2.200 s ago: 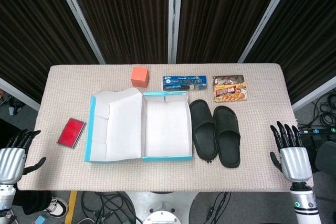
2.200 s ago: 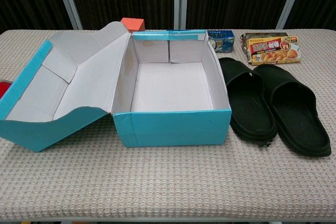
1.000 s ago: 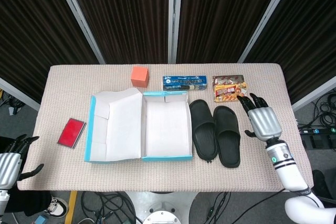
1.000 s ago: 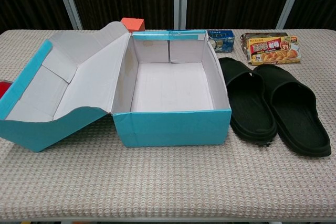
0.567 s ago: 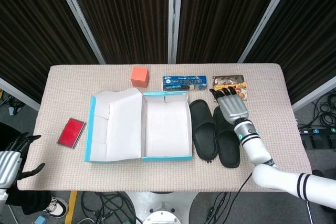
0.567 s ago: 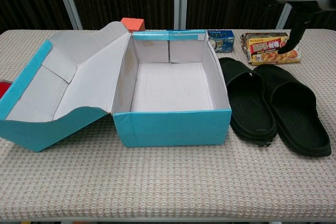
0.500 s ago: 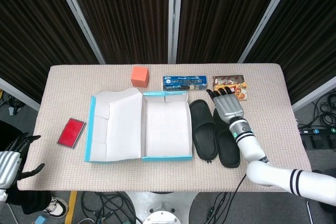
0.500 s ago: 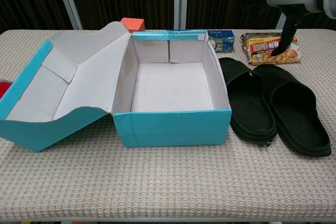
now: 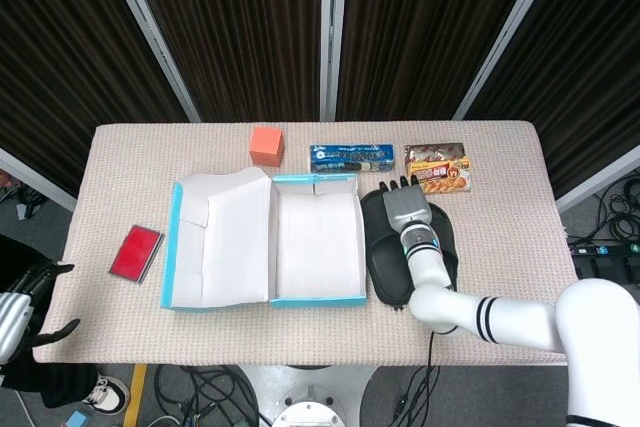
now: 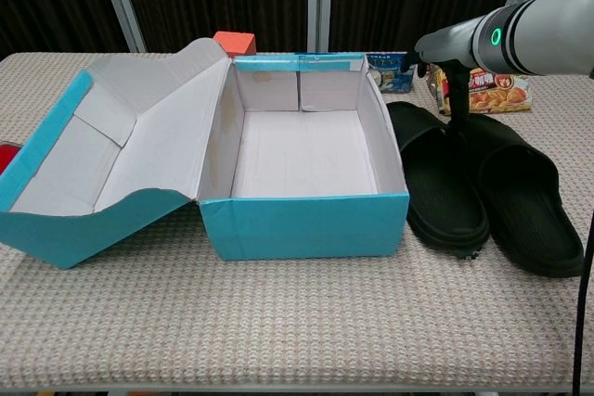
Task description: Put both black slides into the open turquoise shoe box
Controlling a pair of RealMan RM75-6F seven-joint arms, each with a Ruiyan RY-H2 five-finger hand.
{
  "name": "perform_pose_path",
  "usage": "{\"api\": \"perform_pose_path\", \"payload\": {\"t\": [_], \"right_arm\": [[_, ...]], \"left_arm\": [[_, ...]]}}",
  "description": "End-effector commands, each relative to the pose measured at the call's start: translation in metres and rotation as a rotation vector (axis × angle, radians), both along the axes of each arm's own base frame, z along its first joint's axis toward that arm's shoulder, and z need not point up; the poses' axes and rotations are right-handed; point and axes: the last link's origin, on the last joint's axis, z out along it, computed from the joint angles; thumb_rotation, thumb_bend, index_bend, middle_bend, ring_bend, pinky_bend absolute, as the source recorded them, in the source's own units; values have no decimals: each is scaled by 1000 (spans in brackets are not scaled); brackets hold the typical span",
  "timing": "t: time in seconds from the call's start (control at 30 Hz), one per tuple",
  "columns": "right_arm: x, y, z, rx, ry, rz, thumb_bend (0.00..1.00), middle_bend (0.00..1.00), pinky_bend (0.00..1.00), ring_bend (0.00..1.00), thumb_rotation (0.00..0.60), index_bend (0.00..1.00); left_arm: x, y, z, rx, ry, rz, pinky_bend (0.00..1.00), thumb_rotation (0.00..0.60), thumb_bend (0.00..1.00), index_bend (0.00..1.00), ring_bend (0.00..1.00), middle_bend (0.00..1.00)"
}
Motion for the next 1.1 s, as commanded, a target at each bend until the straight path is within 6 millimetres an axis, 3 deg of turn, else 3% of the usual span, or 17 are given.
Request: {"api": "perform_pose_path", "payload": {"t": [0.03,0.7,1.1], "right_arm": [[1,-3,-7,5,12,-10,49,92,0,4,600,1],[6,-7,-36,51,9,-57,64,118,0,12,600,27],[10,-9,-43,61,-6,-73,64,149,0,15,600,94]], "left_arm": [[-2,0,0,-2,-5,3,238,600,188,189,97,208],[-12,-6,-3,-34,-7,23,238,600,188,189,97,208],[-15,-9,-4,-57,-7,19,238,600,188,189,97,209]]}}
